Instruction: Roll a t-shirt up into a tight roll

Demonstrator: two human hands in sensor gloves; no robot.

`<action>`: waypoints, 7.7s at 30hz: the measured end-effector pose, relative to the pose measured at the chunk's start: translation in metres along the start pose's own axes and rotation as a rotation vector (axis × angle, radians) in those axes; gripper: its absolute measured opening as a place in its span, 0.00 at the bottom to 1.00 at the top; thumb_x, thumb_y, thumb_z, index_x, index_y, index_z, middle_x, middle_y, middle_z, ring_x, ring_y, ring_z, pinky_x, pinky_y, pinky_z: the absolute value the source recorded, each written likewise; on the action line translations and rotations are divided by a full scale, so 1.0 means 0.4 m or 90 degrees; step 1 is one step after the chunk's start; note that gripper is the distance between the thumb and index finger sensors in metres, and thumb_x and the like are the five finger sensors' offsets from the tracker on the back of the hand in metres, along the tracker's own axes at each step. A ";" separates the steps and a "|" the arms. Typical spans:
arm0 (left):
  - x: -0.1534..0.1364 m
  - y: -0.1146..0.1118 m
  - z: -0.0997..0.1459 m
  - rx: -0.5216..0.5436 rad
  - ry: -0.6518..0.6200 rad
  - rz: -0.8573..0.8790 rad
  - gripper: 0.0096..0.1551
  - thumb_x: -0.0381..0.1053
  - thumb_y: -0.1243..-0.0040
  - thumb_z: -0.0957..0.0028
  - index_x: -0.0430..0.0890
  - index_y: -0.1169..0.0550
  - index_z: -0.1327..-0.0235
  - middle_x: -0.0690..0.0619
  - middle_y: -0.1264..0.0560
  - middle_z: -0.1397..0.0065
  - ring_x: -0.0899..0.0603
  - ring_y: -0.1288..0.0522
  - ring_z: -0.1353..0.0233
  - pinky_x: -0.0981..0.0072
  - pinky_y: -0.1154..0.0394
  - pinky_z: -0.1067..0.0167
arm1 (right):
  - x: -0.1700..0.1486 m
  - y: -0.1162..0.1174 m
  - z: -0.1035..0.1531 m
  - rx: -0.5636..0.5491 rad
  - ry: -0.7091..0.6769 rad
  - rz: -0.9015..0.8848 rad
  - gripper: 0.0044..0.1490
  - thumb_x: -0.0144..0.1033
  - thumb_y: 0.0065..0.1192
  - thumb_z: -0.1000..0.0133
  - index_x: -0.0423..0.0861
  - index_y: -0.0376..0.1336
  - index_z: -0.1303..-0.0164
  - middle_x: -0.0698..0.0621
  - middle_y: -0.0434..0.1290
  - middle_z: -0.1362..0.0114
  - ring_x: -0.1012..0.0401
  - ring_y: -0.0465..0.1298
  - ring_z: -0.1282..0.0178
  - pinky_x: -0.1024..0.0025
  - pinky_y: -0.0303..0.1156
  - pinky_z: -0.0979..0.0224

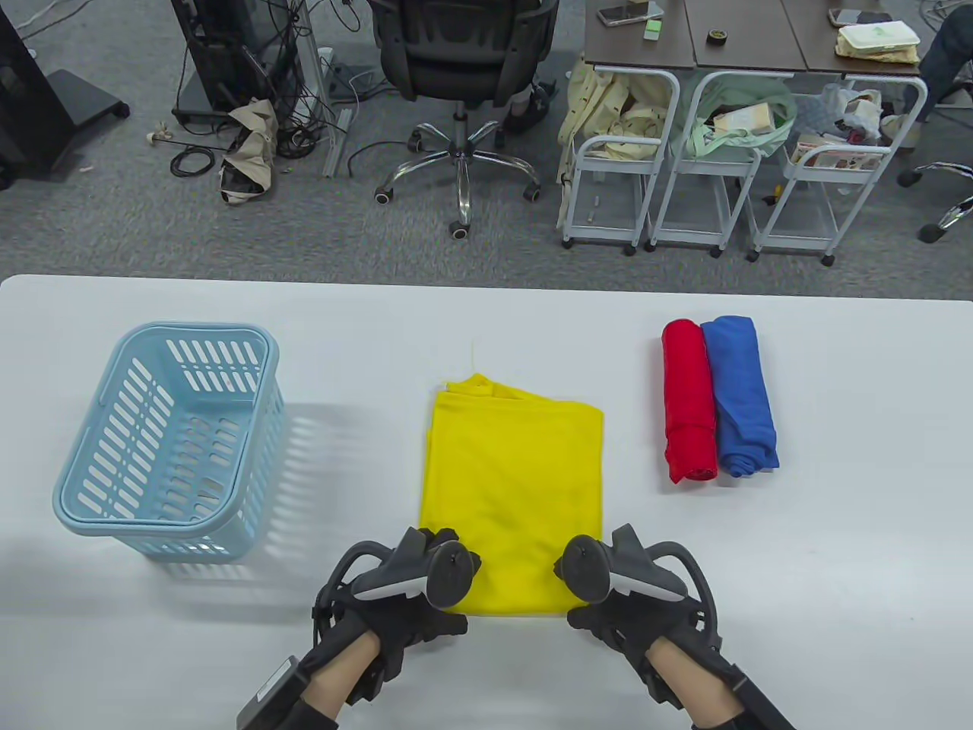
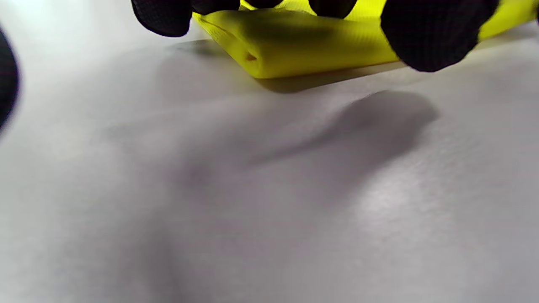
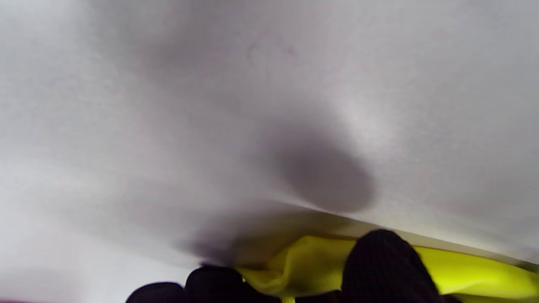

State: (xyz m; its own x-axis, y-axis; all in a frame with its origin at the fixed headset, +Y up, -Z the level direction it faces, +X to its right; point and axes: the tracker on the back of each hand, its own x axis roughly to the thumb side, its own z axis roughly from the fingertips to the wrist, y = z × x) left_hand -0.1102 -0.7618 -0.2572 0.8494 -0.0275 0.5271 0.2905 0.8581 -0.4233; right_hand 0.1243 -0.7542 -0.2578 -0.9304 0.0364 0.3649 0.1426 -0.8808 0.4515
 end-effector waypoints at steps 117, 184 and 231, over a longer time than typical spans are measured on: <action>0.027 0.020 0.001 0.159 -0.018 -0.085 0.42 0.64 0.39 0.49 0.56 0.37 0.21 0.50 0.34 0.18 0.41 0.28 0.26 0.41 0.35 0.24 | -0.084 -0.020 0.060 -0.098 0.242 -0.128 0.46 0.48 0.61 0.38 0.47 0.45 0.15 0.45 0.63 0.24 0.54 0.74 0.35 0.48 0.65 0.28; -0.063 0.028 0.001 0.165 -0.021 0.074 0.32 0.56 0.43 0.43 0.61 0.33 0.24 0.55 0.27 0.22 0.45 0.26 0.27 0.40 0.32 0.26 | -0.011 -0.027 -0.001 -0.033 -0.014 -0.090 0.40 0.47 0.62 0.40 0.54 0.52 0.18 0.48 0.61 0.19 0.51 0.67 0.23 0.47 0.62 0.24; -0.028 0.012 0.009 0.139 0.003 -0.037 0.40 0.61 0.44 0.45 0.63 0.45 0.19 0.49 0.40 0.16 0.40 0.35 0.21 0.39 0.39 0.23 | 0.066 0.000 0.022 -0.076 -0.024 0.041 0.48 0.49 0.60 0.38 0.55 0.39 0.15 0.50 0.43 0.11 0.44 0.53 0.15 0.43 0.53 0.21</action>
State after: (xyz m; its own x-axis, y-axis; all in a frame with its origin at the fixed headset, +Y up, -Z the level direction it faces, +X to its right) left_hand -0.1199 -0.7555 -0.2624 0.8363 -0.0828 0.5420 0.2376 0.9456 -0.2222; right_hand 0.1028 -0.7489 -0.2408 -0.9067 -0.0055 0.4217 0.1577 -0.9318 0.3270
